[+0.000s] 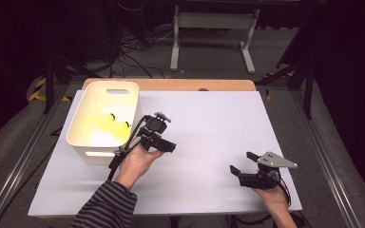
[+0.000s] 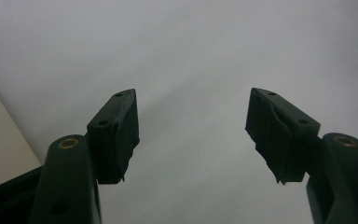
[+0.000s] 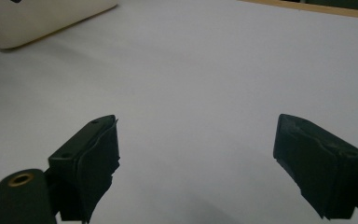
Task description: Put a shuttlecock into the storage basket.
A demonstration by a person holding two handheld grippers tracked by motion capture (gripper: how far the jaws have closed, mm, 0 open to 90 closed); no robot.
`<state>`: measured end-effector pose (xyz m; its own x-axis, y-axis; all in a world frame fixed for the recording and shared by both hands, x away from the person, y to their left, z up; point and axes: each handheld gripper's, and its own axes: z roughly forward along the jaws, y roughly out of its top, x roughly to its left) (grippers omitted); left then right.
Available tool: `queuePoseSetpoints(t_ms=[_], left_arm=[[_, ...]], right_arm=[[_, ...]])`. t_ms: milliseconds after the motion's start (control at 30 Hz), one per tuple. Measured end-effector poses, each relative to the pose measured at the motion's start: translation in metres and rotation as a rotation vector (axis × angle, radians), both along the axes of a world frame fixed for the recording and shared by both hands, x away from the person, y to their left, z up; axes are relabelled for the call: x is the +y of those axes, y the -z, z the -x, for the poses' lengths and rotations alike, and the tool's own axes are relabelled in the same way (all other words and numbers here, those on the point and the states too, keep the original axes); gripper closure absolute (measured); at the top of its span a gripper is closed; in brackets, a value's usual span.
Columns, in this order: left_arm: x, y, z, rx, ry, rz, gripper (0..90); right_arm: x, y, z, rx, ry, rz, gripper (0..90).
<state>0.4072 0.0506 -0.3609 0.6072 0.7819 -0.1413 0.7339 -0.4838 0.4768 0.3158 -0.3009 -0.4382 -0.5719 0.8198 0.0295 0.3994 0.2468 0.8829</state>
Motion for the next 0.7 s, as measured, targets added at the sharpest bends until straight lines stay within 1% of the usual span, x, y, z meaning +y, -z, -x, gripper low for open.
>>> queuePoseSetpoints(t_ms=[100,267,500,667,700], left_arm=[[-0.001,0.003,0.002,0.003,-0.001,0.006,35.3],[-0.001,0.006,0.004,0.007,0.001,0.004,34.3],[-0.002,0.015,0.01,0.012,0.012,-0.004,33.2],[-0.001,0.019,0.013,0.018,0.005,-0.004,33.1],[-0.001,0.021,0.013,0.018,0.012,-0.005,33.1]], right_arm=[[0.0,0.0,0.0,0.0,0.0,-0.001,14.5],[0.0,0.0,0.0,-0.001,-0.001,-0.002,14.5],[0.0,0.0,0.0,-0.001,-0.001,-0.002,14.5],[0.0,0.0,0.0,0.0,-0.001,-0.001,14.6],[0.0,0.0,0.0,0.0,-0.002,-0.002,14.5]])
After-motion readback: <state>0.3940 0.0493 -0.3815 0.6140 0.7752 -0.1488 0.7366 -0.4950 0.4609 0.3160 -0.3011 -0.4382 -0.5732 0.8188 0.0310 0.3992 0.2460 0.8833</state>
